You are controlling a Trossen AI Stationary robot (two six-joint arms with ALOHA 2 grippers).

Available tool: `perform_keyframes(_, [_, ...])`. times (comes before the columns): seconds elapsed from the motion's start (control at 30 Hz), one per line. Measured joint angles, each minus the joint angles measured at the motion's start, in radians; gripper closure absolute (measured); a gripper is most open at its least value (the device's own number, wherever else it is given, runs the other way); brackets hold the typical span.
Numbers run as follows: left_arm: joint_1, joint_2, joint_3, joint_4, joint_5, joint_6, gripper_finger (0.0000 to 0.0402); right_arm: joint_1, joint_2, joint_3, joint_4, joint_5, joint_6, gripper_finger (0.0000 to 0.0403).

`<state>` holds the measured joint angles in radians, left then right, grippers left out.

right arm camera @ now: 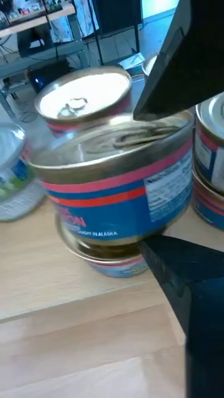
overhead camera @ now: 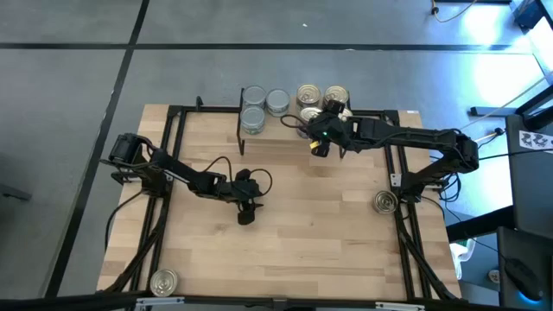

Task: Stack canned seafood by type on shelf
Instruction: Stack the blue pink tuna can on top of the other blue pink tuna can on the shelf, then put the blue pink tuna can on the shelf

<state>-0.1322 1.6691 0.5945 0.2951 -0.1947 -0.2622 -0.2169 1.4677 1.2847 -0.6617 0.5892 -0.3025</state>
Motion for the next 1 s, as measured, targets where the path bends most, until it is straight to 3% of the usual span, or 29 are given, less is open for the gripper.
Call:
perform_keyframes(0.43, [0.0, 0.0, 0.0, 0.001, 0.0, 0.0, 0.0194, -0.005, -0.001, 0.029, -0.023, -0.065, 0.052, 0.0095])
perform_keyframes(0.6, [0.0, 0.0, 0.0, 0.001, 0.0, 0.0, 0.0194, 0.059, 0.0, 0.119, -0.171, -0.069, 0.12, 0.0095])
perform_keyframes(0.7, [0.0, 0.0, 0.0, 0.001, 0.0, 0.0, 0.0194, 0.132, 0.0, 0.181, -0.319, -0.114, 0.229, 0.0095])
perform_keyframes(0.8, [0.0, 0.0, 0.0, 0.001, 0.0, 0.0, 0.0194, 0.211, -0.002, 0.203, -0.467, -0.225, 0.38, 0.0095])
perform_keyframes(1.0, [0.0, 0.0, 0.0, 0.002, 0.0, 0.0, 0.0194, 0.354, -0.001, 0.1, -0.721, -0.374, 0.728, 0.012])
